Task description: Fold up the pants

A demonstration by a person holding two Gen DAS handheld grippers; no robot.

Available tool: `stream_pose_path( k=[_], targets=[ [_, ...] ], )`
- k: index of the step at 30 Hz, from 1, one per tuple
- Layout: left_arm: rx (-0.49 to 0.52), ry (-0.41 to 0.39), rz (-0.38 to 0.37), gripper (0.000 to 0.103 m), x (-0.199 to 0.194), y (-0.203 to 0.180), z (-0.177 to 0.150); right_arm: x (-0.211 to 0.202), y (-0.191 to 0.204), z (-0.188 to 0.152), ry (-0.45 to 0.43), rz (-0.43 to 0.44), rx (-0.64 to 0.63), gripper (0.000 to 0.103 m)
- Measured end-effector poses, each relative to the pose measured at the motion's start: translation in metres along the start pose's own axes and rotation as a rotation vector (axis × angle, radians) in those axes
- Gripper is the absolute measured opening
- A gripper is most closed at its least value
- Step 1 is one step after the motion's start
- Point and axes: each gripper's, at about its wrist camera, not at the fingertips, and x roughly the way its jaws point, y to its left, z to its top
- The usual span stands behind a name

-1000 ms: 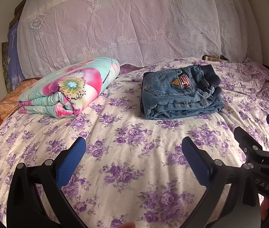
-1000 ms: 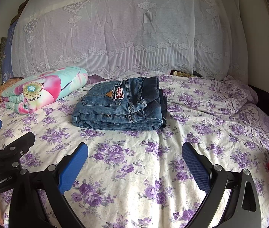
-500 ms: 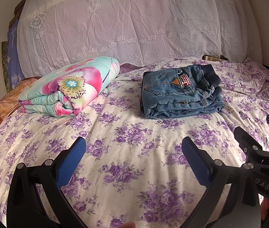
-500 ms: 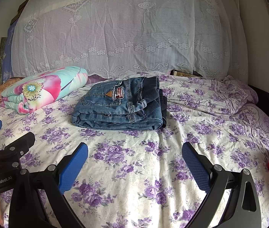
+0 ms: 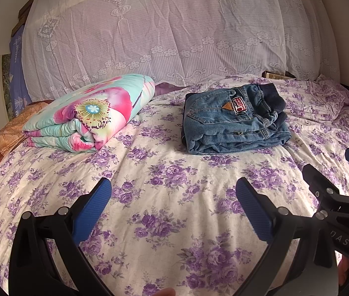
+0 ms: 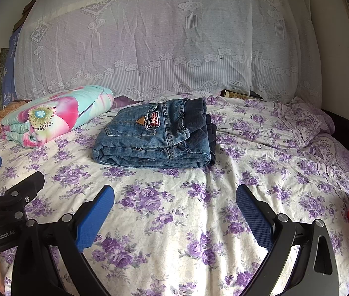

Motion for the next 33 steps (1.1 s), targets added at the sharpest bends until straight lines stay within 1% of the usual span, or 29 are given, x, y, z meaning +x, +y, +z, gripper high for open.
stream_pose_path(
  k=[16, 25, 33],
  targets=[
    [0.002, 0.003, -0.004, 0.098, -0.0001, -0.0001, -0.0031, 0.0012, -0.0008, 0.0000, 0.002, 0.000, 0.001, 0.099],
    [0.034, -0.001, -0.004, 0.098, -0.0005, -0.0058, -0.0039, -0.0017, -0.0015, -0.0036, 0.010, 0.001, 0.015, 0.099],
    [0.033, 0.001, -0.005, 0.098, -0.0002, -0.0065, -0.0039, -0.0003, -0.0021, -0.0025, 0.010, 0.002, 0.014, 0.099]
  ],
)
